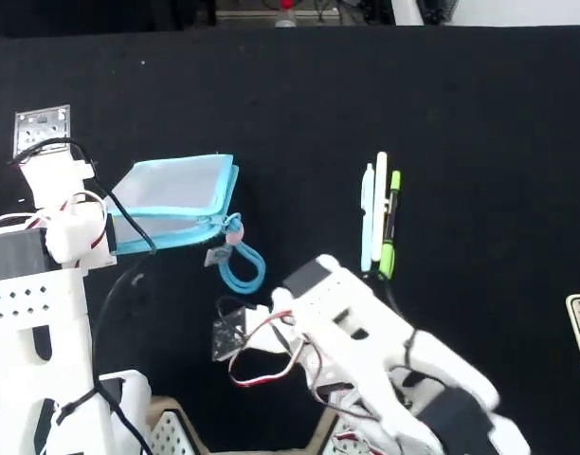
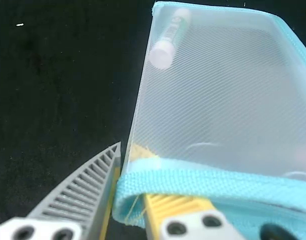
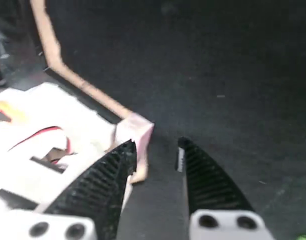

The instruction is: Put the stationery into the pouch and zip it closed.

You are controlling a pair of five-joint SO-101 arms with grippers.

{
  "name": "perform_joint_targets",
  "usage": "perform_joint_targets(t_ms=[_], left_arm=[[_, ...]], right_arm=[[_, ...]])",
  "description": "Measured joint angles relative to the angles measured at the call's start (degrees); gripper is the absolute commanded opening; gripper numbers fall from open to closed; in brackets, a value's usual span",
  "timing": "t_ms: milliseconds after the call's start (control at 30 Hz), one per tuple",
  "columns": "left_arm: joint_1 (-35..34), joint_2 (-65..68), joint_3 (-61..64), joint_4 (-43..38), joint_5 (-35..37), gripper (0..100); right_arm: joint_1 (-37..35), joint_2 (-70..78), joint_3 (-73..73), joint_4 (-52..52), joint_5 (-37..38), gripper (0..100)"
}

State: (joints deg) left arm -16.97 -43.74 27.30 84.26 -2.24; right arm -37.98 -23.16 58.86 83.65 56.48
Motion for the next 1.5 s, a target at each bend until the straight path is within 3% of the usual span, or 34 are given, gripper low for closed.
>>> perform_joint_targets(t_ms=[200, 433, 867, 967, 1200, 1500], left_arm=[[0.0, 0.0, 0.0, 0.0, 0.0, 3], [0.0, 0.0, 0.0, 0.0, 0.0, 3], [0.0, 0.09, -0.7, -0.88, 0.09, 3], [-0.62, 0.09, -1.14, -0.88, 0.09, 3], [-5.36, 0.09, -1.49, -0.88, 0.09, 3], [-5.8, 0.18, -2.2, -0.88, 0.09, 3]], right_arm=[[0.0, 10.73, -2.64, 2.2, 0.26, 7.4], [0.0, 12.48, -3.16, 2.11, 1.05, 17.8], [-4.48, 12.48, -2.29, -0.62, 0.26, 17.5], [-4.4, 13.63, -1.67, -1.67, -0.35, 12.0], [7.3, 20.4, -2.73, -6.95, -0.53, 7.0], [8.53, 15.74, -0.53, -7.12, -0.53, 1.0]])
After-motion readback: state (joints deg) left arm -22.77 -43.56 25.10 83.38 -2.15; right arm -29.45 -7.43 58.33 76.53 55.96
